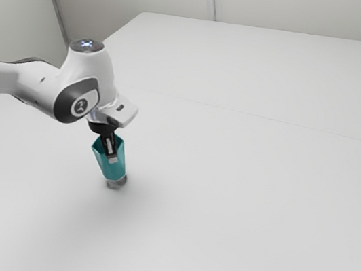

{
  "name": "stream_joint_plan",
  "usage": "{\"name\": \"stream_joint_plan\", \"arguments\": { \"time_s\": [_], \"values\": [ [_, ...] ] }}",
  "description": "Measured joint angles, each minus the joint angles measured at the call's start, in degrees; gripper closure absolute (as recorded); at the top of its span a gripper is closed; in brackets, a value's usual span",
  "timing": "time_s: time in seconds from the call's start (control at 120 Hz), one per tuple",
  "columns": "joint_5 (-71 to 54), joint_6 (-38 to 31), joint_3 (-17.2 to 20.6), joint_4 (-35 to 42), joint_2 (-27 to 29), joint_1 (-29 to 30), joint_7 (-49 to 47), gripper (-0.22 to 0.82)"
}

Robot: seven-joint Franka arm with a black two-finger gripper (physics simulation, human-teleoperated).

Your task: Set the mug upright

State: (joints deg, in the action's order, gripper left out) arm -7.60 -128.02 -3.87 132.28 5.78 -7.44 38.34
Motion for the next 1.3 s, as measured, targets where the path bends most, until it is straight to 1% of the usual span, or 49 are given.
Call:
{"name": "stream_joint_plan", "arguments": {
  "time_s": [0.167, 0.333, 0.433, 0.808, 1.142, 1.3],
  "values": [
    [-1.72, -1.19, 0.00, 0.91, -0.46, -0.57, -1.45, 0.79],
    [-2.94, -1.76, 0.00, 4.36, 1.75, -1.09, -3.18, 0.79],
    [-3.22, -2.11, 0.00, 5.26, 2.15, -1.07, -4.06, 0.79],
    [-4.06, -3.93, 0.00, 6.06, 1.81, -1.07, -6.61, 0.78],
    [-3.85, -4.13, 0.00, 6.24, 1.87, -1.07, -7.95, 0.59],
    [-3.83, -4.15, 0.00, 6.26, 2.19, -0.99, -8.37, 0.45]
  ]
}}
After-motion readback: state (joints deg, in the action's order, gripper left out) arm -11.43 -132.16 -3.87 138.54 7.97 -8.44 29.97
